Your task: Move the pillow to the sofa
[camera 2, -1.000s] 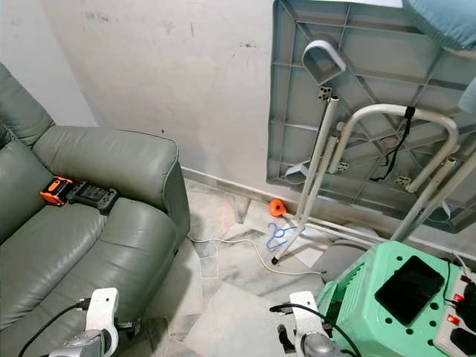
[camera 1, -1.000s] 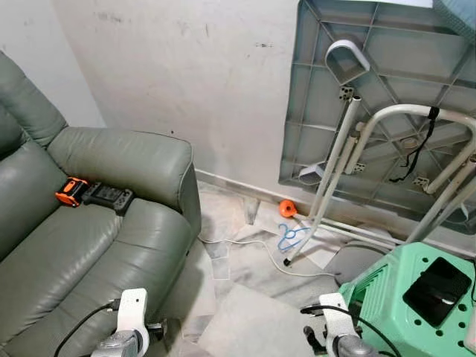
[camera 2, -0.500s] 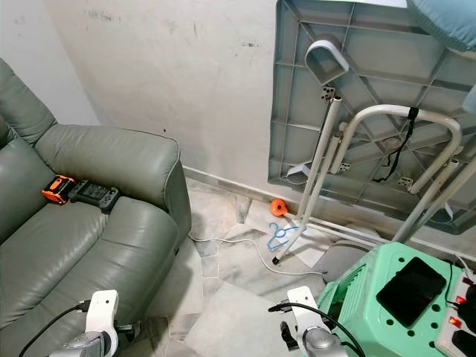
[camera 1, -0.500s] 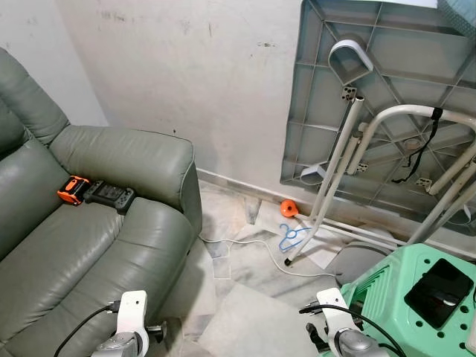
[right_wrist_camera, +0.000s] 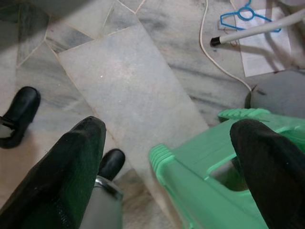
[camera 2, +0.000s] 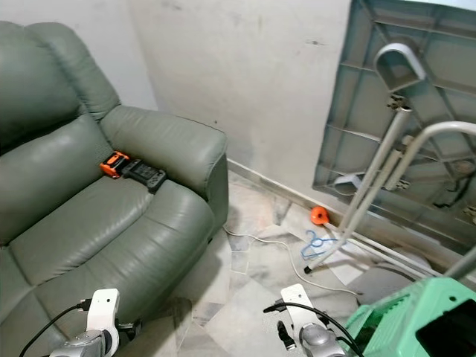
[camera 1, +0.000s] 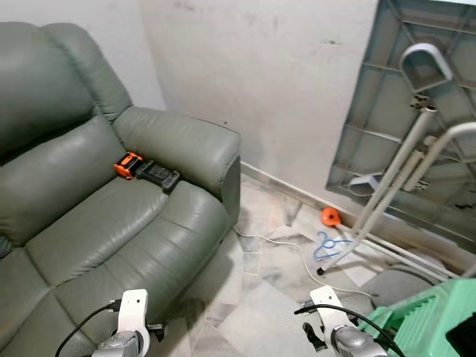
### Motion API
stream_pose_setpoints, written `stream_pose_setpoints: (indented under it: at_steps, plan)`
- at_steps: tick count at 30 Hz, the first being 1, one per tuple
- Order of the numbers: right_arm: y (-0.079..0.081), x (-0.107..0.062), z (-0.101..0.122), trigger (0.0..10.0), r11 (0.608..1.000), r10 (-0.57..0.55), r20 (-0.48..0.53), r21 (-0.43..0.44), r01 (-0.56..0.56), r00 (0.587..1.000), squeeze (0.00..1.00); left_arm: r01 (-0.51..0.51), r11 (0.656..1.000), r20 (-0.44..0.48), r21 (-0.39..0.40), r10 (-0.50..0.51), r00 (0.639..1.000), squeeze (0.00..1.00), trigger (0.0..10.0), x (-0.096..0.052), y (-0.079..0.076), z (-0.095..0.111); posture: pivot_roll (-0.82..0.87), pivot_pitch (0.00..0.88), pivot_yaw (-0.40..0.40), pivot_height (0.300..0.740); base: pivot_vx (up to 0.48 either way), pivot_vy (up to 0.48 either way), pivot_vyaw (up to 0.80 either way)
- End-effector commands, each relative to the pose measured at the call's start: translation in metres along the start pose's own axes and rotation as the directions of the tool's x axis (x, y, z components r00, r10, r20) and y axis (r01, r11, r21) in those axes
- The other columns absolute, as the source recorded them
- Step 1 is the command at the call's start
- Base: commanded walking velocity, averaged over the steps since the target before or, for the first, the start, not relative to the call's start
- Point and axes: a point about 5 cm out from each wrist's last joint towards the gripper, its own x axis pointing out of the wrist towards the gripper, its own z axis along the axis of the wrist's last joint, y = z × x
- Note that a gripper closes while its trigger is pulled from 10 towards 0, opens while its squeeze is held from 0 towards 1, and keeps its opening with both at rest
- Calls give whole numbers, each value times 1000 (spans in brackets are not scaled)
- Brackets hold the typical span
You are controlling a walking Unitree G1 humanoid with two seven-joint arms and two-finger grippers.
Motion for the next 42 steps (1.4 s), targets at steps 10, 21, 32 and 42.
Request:
stream_pose_setpoints:
  at_steps: [10,21,32,42]
  plan:
    - [5,0,-2,10000,999,21,-5,-37,-21,1000,0,-14,1000,-3,-6,14,1000,0,10000,0,4,2,68,0,47,740,0,0,800]
    - [6,-1,-8,10000,998,25,-12,-61,-26,1000,0,-14,1000,-2,-10,14,1000,0,10000,0,3,2,68,0,42,740,0,0,800]
    - [3,-1,-10,10000,995,24,-14,-93,-25,1000,0,-25,999,22,-32,26,999,0,10000,-1,7,3,64,0,37,740,0,0,800]
    - [3,-1,-9,10000,994,24,-15,-108,-25,1000,0,-49,995,40,-84,52,998,0,10000,-2,14,3,67,0,34,740,0,0,800]
